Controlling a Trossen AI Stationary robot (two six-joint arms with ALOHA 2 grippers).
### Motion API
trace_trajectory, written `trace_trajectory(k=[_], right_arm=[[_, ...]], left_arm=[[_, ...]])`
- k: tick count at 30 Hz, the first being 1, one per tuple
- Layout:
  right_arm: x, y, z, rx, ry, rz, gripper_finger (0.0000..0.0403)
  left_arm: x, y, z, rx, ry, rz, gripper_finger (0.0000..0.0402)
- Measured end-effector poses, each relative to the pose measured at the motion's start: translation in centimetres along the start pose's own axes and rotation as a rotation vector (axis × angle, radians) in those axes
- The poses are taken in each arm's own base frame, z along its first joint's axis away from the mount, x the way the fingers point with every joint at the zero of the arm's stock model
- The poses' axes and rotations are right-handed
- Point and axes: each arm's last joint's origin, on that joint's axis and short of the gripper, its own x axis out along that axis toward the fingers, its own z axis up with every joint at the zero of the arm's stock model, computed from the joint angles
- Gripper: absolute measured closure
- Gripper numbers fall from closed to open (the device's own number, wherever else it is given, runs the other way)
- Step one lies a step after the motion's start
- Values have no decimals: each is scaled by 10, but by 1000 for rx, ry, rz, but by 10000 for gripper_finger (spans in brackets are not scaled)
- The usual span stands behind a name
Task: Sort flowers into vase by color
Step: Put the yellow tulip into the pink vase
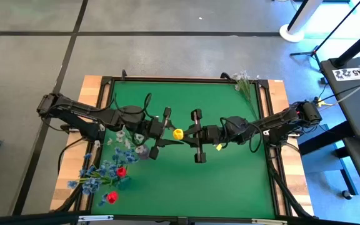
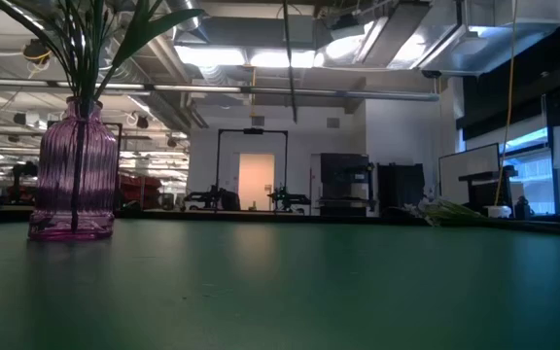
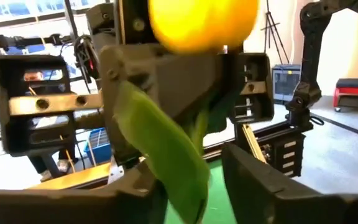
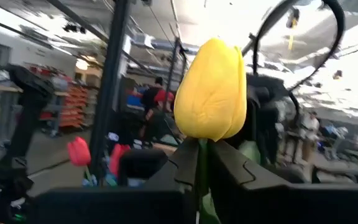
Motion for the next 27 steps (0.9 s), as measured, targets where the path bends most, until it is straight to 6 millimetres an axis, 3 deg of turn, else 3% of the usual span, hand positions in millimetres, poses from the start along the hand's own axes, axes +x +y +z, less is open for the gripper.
trace_trajectory(k=[5, 9, 14, 18, 23, 27], right_arm=[[0, 0, -4, -17, 44, -31, 343], [-2, 0, 2, -20, 46, -26, 279], [-11, 2, 32, -3, -11, -22, 191], [-16, 7, 40, 3, 20, 7, 145], [-18, 21, 35, 42, 102, 28, 126], [-19, 32, 27, 40, 175, -35, 132]], left_arm=[[-1, 1, 0, -25, 10, 30, 375], [-16, 2, 9, -27, 22, 35, 392], [-66, 6, 43, -17, -56, 81, 397], [-127, 12, 69, 28, -125, 172, 397], [-185, 20, 72, 17, -62, 381, 398], [-199, 20, 67, -6, -15, 404, 397]])
